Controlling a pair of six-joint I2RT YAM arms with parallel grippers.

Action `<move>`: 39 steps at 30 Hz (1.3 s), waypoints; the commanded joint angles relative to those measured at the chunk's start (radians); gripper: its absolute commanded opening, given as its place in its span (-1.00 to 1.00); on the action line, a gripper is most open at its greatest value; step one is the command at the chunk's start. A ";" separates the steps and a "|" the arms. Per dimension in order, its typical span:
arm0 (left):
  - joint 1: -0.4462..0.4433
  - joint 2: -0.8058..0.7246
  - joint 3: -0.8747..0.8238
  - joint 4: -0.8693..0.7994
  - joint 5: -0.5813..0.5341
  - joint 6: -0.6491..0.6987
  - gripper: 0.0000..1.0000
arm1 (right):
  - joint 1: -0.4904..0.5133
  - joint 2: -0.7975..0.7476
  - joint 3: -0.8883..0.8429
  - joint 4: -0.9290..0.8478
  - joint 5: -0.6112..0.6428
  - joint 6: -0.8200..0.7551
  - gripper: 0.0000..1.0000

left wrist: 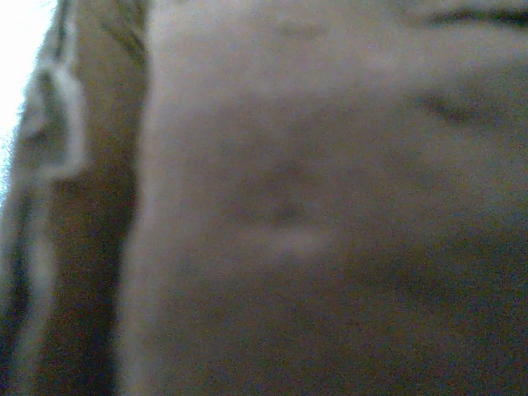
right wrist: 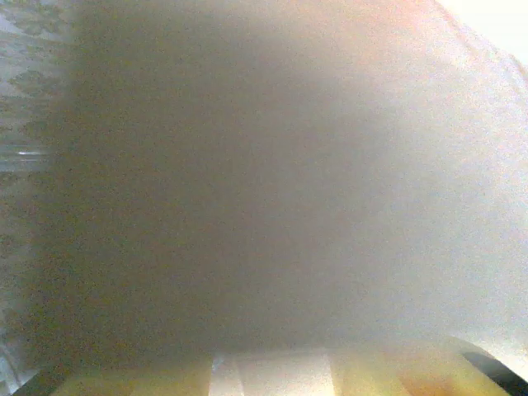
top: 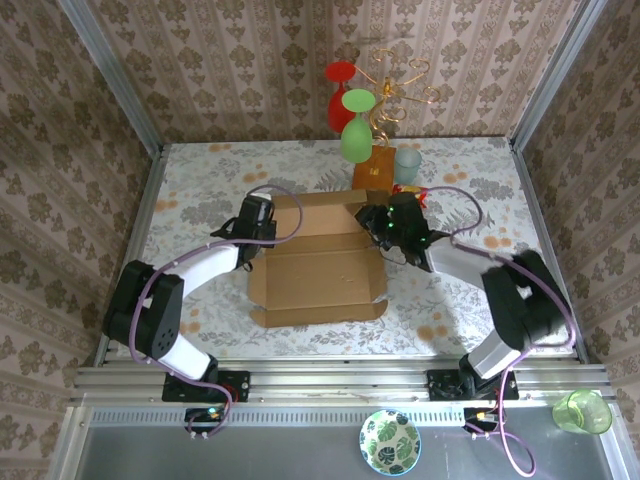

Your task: Fold the paper box

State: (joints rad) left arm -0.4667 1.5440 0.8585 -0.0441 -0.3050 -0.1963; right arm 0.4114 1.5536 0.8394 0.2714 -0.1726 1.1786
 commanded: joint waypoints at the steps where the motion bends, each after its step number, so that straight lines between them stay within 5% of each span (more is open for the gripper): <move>1: 0.039 0.010 0.023 0.012 0.032 0.062 -1.00 | -0.046 -0.142 -0.021 -0.089 -0.016 -0.125 -0.16; 8: 0.072 0.026 0.016 0.091 0.102 0.115 -1.00 | -0.233 -0.334 -0.058 -0.180 -0.055 -0.285 -0.27; 16: 0.096 0.056 0.020 0.151 0.167 0.130 -1.00 | -0.343 -0.125 -0.094 0.002 -0.144 -0.607 -0.29; 28: 0.109 0.073 0.028 0.140 0.172 0.095 -1.00 | -0.307 0.218 0.091 0.060 -0.266 -0.480 -0.30; 39: 0.111 0.100 0.053 0.118 0.139 0.058 -1.00 | -0.275 0.192 0.049 0.080 -0.401 -0.574 -0.36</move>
State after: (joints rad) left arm -0.3584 1.6272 0.8879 0.0914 -0.1547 -0.1131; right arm 0.1291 1.7824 0.9180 0.3397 -0.5072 0.6514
